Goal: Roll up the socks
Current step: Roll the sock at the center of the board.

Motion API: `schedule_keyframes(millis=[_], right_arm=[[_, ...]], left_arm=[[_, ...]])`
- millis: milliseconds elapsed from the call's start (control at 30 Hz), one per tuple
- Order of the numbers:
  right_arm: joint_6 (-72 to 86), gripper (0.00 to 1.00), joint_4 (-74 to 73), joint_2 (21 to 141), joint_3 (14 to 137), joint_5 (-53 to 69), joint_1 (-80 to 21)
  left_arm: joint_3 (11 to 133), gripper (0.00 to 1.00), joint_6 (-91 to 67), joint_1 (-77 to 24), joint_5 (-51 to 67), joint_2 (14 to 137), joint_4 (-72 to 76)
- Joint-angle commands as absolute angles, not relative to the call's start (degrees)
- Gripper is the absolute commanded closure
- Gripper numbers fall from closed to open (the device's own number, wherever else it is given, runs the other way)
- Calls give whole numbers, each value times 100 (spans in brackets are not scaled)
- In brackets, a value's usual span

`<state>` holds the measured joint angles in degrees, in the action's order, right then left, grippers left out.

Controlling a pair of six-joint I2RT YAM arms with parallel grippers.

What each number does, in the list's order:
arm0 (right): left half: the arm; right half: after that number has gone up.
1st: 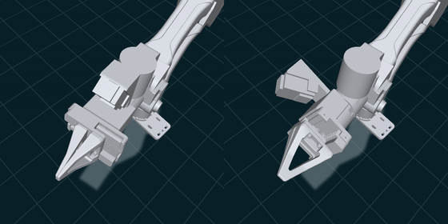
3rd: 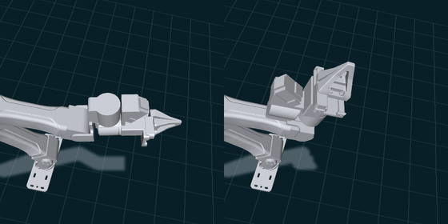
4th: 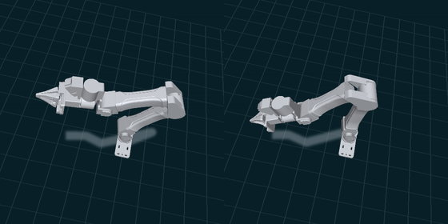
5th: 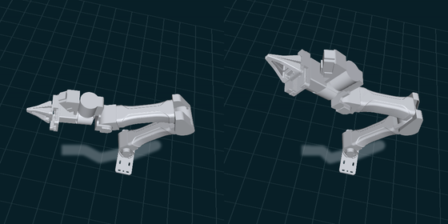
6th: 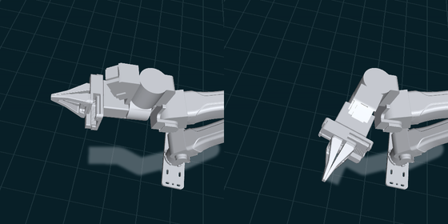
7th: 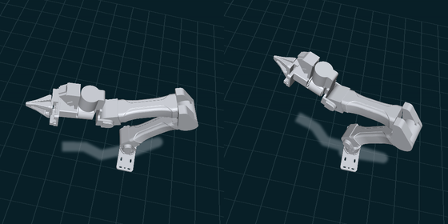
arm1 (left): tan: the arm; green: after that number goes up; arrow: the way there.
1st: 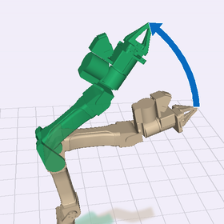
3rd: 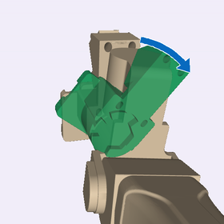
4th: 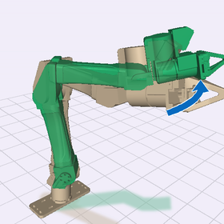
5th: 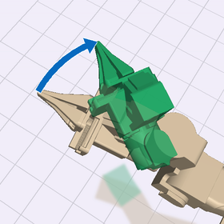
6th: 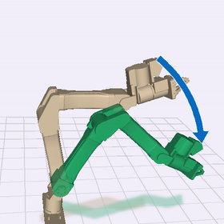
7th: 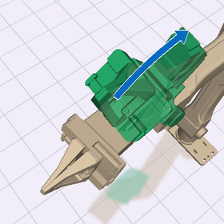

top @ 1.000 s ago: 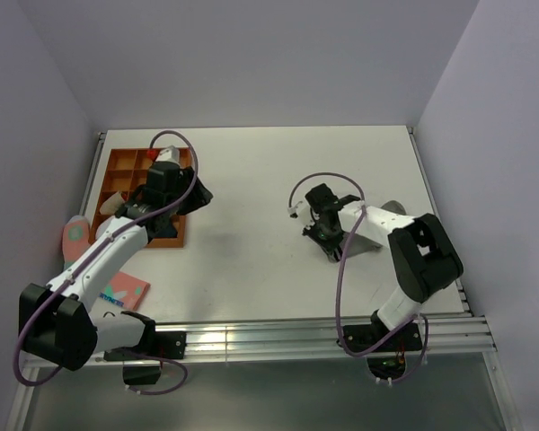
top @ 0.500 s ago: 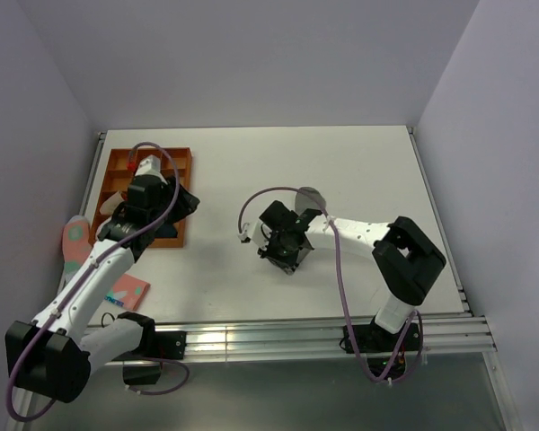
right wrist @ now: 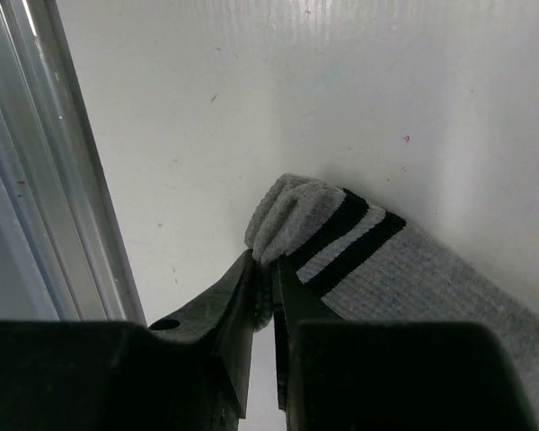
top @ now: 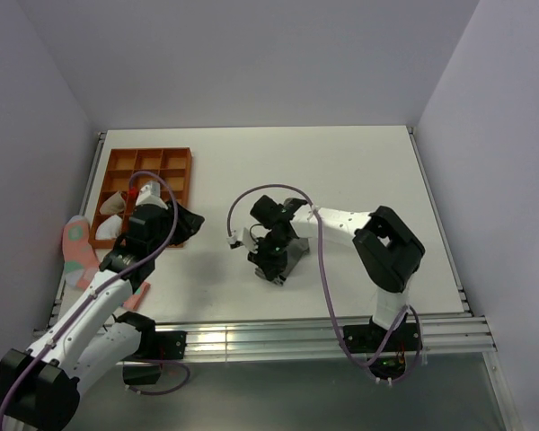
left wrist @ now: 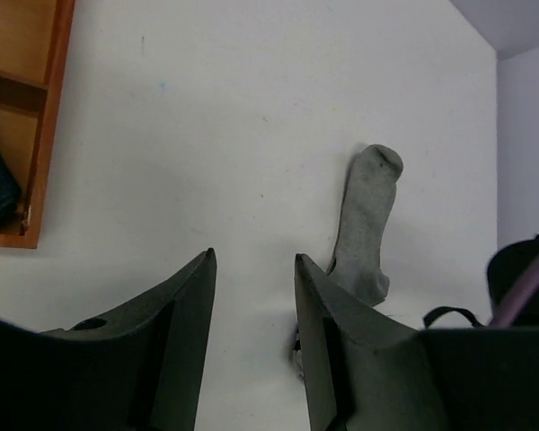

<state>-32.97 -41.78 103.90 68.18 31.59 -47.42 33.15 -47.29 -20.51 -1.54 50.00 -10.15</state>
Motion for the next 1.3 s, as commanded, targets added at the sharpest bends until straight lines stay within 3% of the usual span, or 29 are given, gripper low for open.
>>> schedule_keyframes(millis=[0,100,400,533,600,900,1000,1133,1267], right_arm=[[-3621,83,-4543,10651,7162,3419,-4781],[-3744,84,-4842,10986,7321,3855,-4633],[-4262,84,-6063,11382,7673,5009,-3991],[-4491,84,-6485,11522,7734,5334,-3771],[-4692,84,-6644,11645,7778,5440,-3744],[-5370,84,-7637,12146,8173,5985,-3463],[-5397,84,-7726,12208,8165,6012,-3358],[-5335,84,-7638,12243,8104,5977,-3305],[-5116,84,-7453,12191,8033,5924,-3305]], left_arm=[[3103,55,-4861,-2153,-115,4755,-248],[2928,55,-4860,-2285,-53,4711,43],[1398,65,-4932,-3391,-342,4614,2811],[1134,78,-4413,-4111,-702,4842,3637],[1038,79,-4098,-4323,-695,5105,4180],[1396,76,-3191,-4737,763,6721,5370],[1529,67,-3129,-4737,1377,7091,5589],[1705,64,-3103,-4737,1854,7531,5721],[1845,68,-3155,-4737,2311,7918,5897]])
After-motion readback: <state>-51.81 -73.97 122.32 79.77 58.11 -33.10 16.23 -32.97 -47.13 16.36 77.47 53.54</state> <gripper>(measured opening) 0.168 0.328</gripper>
